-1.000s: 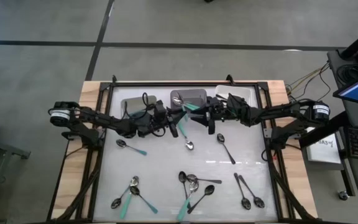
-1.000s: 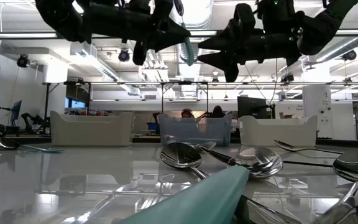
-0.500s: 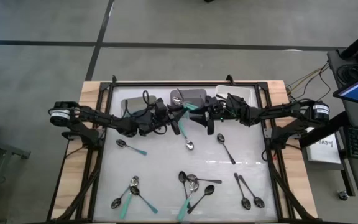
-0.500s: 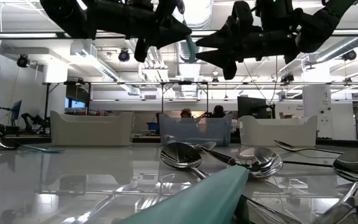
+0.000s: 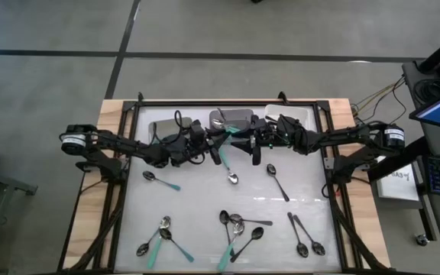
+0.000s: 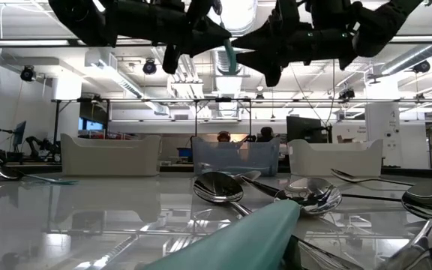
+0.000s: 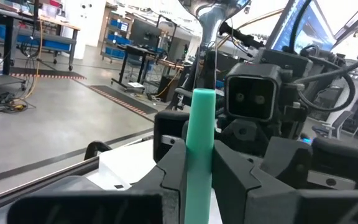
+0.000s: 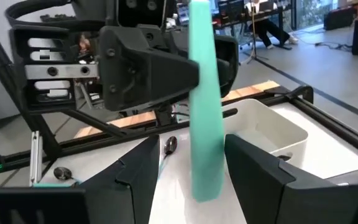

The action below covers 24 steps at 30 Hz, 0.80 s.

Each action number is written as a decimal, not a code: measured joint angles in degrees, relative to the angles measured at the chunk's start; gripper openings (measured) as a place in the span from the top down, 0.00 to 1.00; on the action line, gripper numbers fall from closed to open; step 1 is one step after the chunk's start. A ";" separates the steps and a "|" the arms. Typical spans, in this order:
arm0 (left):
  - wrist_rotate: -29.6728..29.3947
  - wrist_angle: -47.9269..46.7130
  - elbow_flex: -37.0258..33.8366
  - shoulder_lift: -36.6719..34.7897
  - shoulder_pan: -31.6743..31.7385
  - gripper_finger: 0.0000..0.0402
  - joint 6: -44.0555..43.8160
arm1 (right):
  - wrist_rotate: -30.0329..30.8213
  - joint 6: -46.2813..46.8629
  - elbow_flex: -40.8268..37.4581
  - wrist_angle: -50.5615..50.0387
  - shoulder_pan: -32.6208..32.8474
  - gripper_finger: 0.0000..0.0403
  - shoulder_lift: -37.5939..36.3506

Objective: Sort silverware by color (type)
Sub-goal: Put the green spoon into the black bin

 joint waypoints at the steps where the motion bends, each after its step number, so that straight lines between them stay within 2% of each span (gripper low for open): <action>1: 0.01 -0.01 0.00 0.00 0.00 0.91 0.00 | 0.07 -0.47 0.50 -0.79 -0.01 0.57 0.00; 6: 0.02 0.40 0.00 0.00 0.00 0.91 0.02 | 2.89 -2.21 1.93 -4.99 0.12 0.57 0.00; 14: 0.01 0.40 0.00 0.00 0.19 0.91 0.02 | 4.83 -2.24 2.01 -4.07 0.68 0.58 0.58; 24: 0.01 -0.01 0.00 0.00 0.37 0.91 0.02 | 6.01 -3.13 6.14 -2.73 1.35 0.63 6.54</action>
